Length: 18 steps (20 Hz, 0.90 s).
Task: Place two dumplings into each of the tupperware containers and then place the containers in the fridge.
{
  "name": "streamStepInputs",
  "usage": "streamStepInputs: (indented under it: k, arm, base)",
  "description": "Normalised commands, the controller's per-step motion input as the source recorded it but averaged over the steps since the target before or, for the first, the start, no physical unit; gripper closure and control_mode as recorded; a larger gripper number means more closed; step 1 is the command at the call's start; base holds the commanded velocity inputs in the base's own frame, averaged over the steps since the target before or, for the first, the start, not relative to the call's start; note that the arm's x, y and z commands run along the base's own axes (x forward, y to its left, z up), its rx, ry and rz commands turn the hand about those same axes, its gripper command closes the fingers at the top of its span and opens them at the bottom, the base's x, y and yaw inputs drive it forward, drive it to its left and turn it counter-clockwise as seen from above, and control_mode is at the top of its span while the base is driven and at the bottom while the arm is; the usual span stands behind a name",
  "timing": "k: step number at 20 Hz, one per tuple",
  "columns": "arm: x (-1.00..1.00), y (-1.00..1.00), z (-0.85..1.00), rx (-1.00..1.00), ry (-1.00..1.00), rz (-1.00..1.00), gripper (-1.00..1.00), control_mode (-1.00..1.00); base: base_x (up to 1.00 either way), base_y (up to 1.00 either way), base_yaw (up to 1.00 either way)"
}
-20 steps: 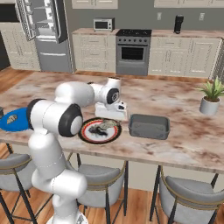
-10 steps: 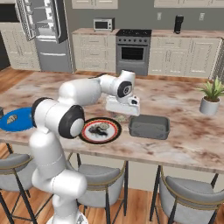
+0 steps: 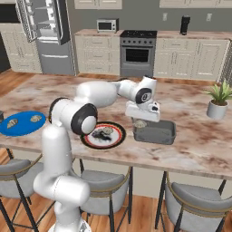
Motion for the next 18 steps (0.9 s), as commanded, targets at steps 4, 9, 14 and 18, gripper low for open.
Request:
streamStepInputs:
  k: [4, 9, 14, 18]
  arm:
    - [0.50, -0.32, -0.37, 0.05, -0.01, 0.04, 1.00, -1.00]
    - [0.50, -0.11, -0.40, 0.02, 0.00, 0.05, 1.00, -1.00]
    - [0.28, 0.00, -0.42, 0.01, 0.00, 0.03, 1.00, -1.00]
    - [0.00, 0.00, -0.55, 0.00, 0.00, 0.02, 1.00, -1.00]
  base:
    - [0.00, 0.00, 0.00]
    - [0.00, 0.00, 0.00]
    - [0.00, 0.00, 0.00]
    - [0.00, 0.00, 0.00]
